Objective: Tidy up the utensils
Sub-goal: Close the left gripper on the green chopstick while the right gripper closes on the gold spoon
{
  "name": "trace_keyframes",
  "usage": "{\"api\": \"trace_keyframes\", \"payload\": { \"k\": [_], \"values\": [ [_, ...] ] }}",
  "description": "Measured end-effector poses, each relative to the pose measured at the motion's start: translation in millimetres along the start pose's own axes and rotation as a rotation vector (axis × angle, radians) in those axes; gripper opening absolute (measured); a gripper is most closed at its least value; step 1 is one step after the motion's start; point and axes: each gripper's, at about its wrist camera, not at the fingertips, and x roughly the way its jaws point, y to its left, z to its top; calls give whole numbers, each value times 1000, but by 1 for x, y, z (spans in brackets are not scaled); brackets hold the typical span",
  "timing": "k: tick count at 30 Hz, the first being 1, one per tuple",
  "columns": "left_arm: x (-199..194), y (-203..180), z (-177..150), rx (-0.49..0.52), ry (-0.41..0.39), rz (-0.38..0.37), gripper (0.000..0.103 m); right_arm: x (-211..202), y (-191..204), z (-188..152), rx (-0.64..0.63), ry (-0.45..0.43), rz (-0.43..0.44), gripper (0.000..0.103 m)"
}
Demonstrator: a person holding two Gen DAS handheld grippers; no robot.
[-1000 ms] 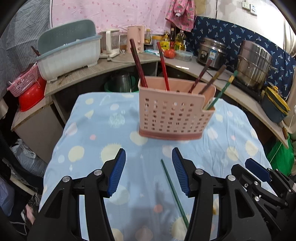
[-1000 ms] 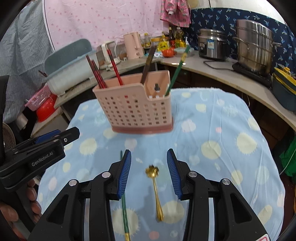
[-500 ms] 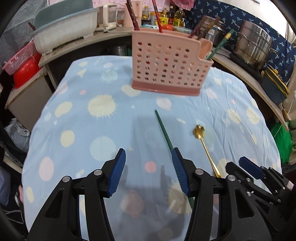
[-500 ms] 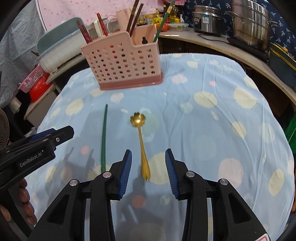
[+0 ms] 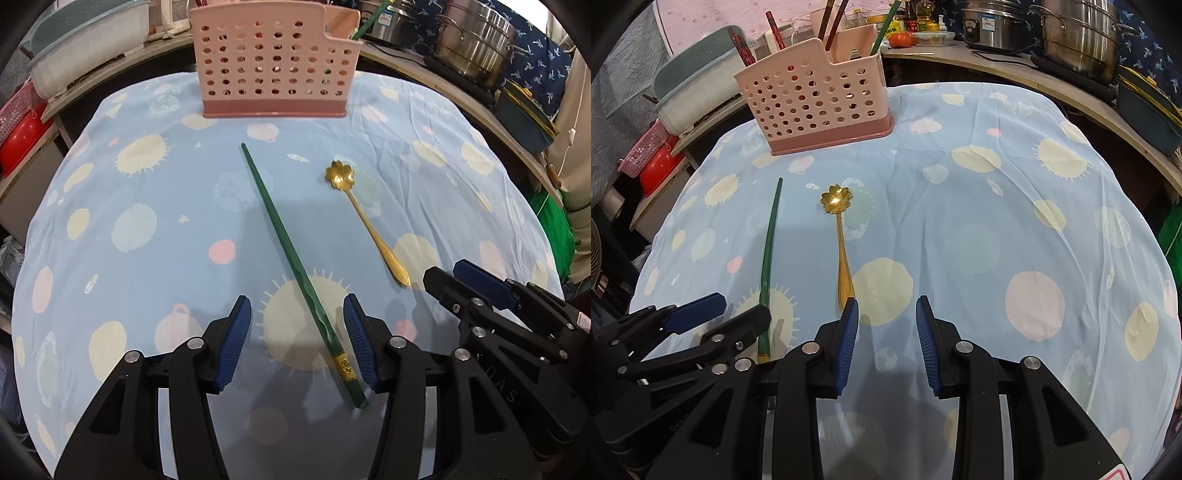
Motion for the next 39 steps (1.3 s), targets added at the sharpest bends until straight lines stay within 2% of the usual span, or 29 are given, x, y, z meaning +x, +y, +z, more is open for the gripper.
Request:
{"api": "trace_keyframes", "payload": {
  "k": [2,4,10,19,21,26,39],
  "values": [
    [6,2,-3,-10,26,-3,49,1,1,-1,-3,2,3,31],
    [7,3,-6,-5,18,4,48,2,3,-2,-7,4,10,31],
    [1,11,-13,7,10,17,31,4,13,-2,-28,7,22,29],
    [-9,36,-28,-7,4,8,19,16,22,3,-42,15,23,21],
    [-11,38,-32,-9,2,9,19,21,22,4,-44,25,24,15],
    [-13,43,-33,-27,3,-4,19,25,24,5,-61,19,15,12],
    [-21,52,-44,-35,12,-32,19,24,26,4,-65,20,18,11]
  ]
}}
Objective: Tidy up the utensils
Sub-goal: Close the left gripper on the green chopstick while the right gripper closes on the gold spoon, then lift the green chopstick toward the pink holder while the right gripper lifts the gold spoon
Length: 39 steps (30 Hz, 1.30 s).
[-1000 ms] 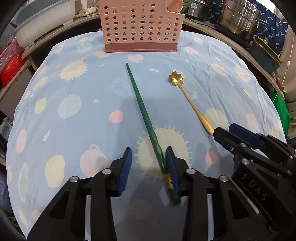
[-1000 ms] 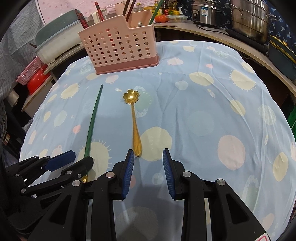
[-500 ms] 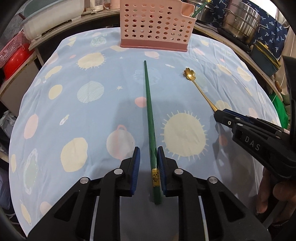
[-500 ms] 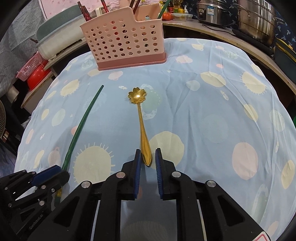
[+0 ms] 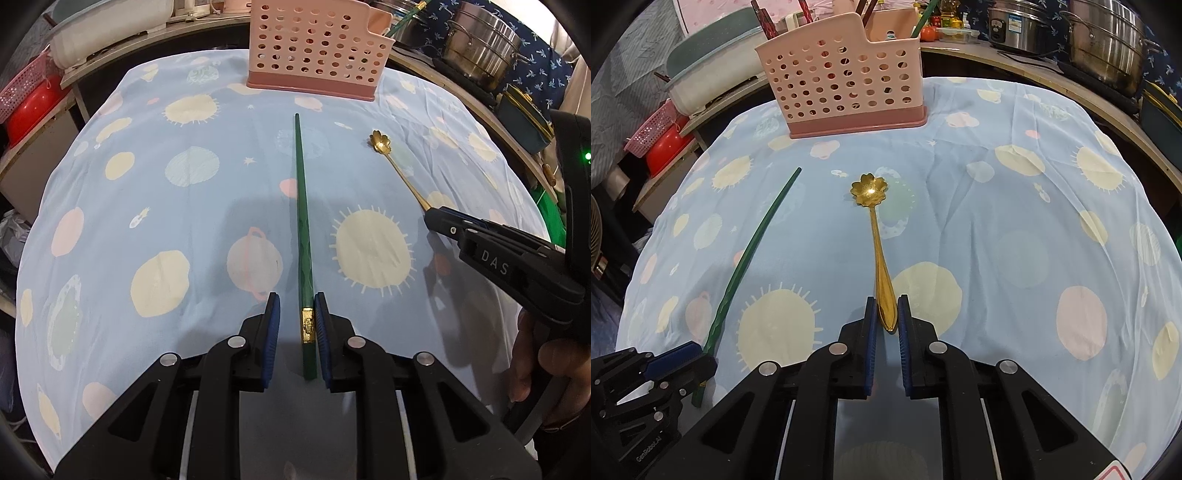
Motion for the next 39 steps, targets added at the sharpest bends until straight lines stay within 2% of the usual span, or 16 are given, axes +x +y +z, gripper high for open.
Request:
{"api": "trace_keyframes", "payload": {
  "k": [10,12,14,18,39],
  "values": [
    [-7,-2,-10,25,8,-8,19,-1,1,-2,1,1,6,10],
    [-7,-2,-10,28,7,-5,15,-1,1,-2,2,1,6,10],
    [-6,-2,-9,28,9,-10,7,-1,1,-3,3,1,9,10],
    [-7,-2,-7,31,4,-5,7,-5,4,-4,3,-1,19,10],
    [-55,23,40,-28,-158,36,7,-66,8,24,32,-134,87,9]
  ]
}}
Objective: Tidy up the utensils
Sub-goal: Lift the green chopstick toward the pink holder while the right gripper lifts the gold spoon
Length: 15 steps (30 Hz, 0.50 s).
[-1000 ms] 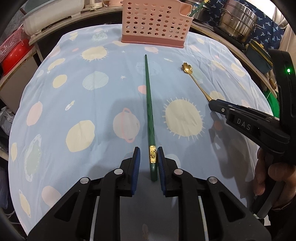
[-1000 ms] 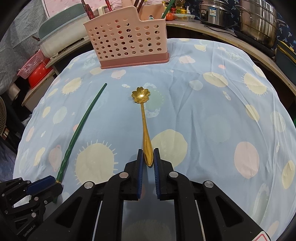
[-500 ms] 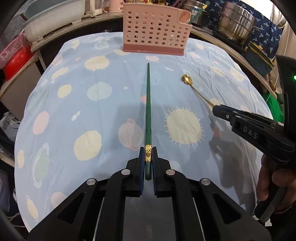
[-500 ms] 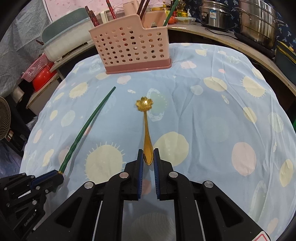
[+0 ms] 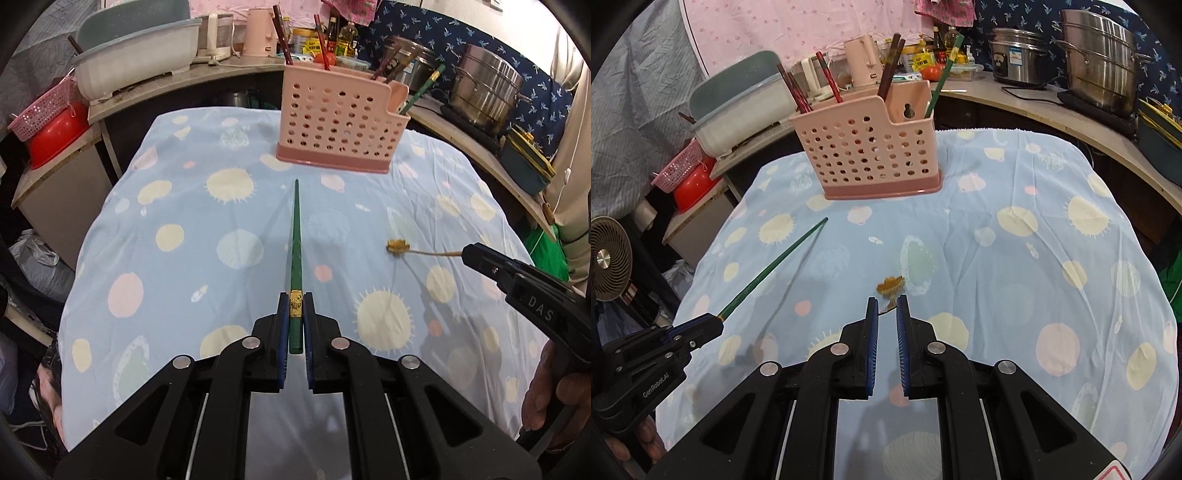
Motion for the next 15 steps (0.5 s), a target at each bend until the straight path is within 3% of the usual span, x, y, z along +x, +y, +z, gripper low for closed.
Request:
{"api": "trace_keyframes", "payload": {
  "k": [4,6,15],
  "values": [
    [-4,0,9,3,-12,-4,7,-5,1,7,6,-16,11,8],
    [-6,-2,13,6,-20,-7,7,-7,1,11,7,-22,12,2],
    [-12,-4,29,11,-40,-15,7,-3,-1,16,18,-18,14,2]
  ]
}}
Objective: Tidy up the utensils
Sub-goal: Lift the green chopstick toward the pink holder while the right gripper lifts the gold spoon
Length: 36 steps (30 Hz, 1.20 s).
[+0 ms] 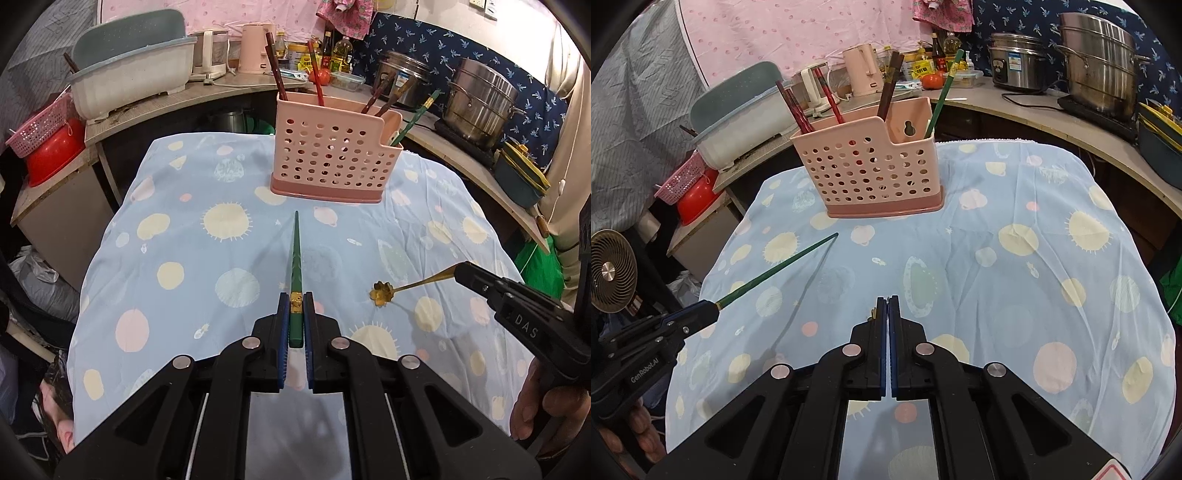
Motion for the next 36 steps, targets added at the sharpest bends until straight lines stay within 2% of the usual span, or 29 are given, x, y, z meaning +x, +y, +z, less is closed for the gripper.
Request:
{"api": "trace_keyframes", "payload": {
  "k": [6,16,28,36],
  "values": [
    [-8,1,9,3,-9,-5,7,-10,1,8,3,-28,14,2],
    [-37,0,41,23,-97,-5,7,-27,11,34,-16,-95,30,2],
    [-69,-8,115,63,-256,6,7,-49,24,95,-45,-213,30,2],
    [-94,-19,181,87,-398,15,7,-49,27,144,-50,-285,14,2]
  ]
}}
